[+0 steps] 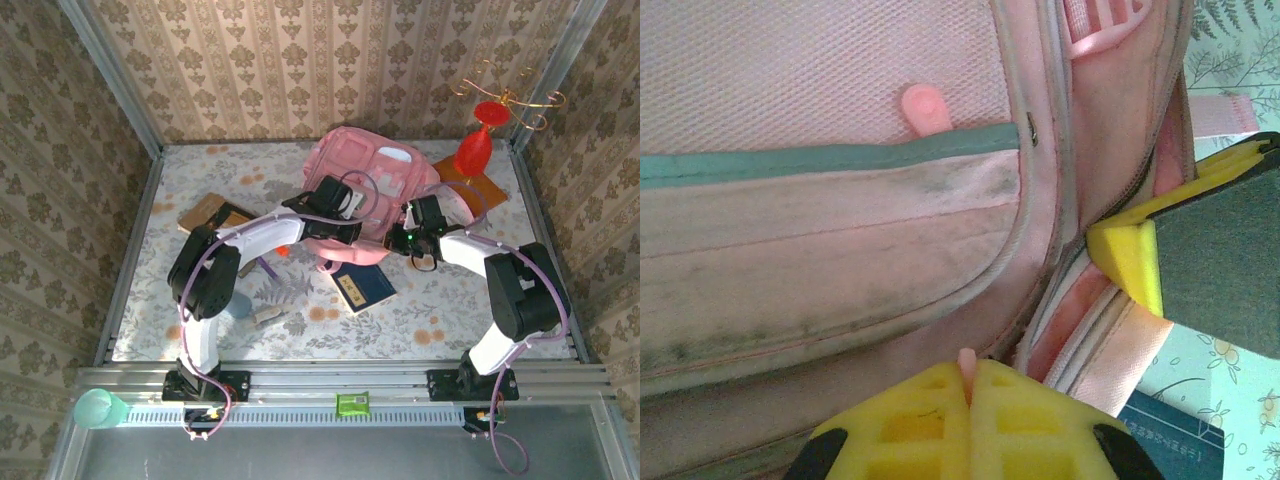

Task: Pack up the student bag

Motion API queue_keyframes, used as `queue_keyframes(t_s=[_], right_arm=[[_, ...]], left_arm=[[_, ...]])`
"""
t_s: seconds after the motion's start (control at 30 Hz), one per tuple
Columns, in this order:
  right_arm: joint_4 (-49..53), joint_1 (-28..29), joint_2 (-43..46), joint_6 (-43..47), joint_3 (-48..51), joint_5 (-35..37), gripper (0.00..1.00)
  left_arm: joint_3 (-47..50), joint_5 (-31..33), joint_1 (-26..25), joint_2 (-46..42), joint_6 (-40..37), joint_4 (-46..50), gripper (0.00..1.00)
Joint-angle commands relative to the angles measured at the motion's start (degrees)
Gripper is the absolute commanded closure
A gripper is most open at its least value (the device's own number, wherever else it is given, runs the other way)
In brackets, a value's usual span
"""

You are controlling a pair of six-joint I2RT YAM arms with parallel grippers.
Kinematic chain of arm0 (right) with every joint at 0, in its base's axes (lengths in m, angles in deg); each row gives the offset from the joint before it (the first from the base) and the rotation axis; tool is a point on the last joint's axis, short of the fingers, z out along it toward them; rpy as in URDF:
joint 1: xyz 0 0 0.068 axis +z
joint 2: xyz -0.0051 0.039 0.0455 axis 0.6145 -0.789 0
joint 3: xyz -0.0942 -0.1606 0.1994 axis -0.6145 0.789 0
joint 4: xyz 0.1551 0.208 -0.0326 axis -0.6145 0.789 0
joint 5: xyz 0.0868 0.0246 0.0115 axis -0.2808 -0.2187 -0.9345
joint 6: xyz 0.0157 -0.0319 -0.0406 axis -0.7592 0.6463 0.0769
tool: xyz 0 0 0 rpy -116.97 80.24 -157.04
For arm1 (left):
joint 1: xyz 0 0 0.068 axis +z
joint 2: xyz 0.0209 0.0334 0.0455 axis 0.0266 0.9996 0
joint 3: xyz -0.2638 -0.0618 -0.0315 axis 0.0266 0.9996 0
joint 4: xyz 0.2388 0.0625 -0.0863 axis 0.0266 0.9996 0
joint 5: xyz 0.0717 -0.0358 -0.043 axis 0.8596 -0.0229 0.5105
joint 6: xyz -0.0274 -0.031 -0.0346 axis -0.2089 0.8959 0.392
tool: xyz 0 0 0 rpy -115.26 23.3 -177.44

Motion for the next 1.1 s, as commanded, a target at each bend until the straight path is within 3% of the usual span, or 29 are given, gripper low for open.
queue_keyframes(t_s=[0.0,0.13,0.37,0.53,0.67,0.87,1.07], right_arm=[[-4.44,2.02,2.27,-2.20,0.35,-2.03,1.00],[-2.77,0.95,3.29,-1.37,1.67,1.52,1.00],[0.87,-3.33,6.81,-0.41,5.09,10.83,1.00],[0.29,-3.23,6.19,-0.89,4.83,10.62,1.00],[-1.92,-2.57,5.53,-1.10,4.59,8.16,1.00],[-5.19,0.34,4.23,-3.35,3.88,7.13,1.00],[-5.23,0.40,3.95,-3.09,4.04,7.54,1.00]], left_arm=[[-0.29,1.54,-1.27,-0.34,-0.76,-2.53,1.00],[2.03,6.74,-0.04,-2.10,-1.45,-2.07,1.00],[12.03,20.62,6.71,-7.84,-3.58,-1.68,1.00],[14.92,23.29,7.89,-10.07,-3.57,-2.13,1.00],[14.28,16.93,7.05,-11.98,-2.44,-3.69,1.00],[7.96,9.61,-0.33,-9.55,0.67,-6.03,1.00],[7.66,12.68,-1.32,-8.25,-0.82,-5.18,1.00]])
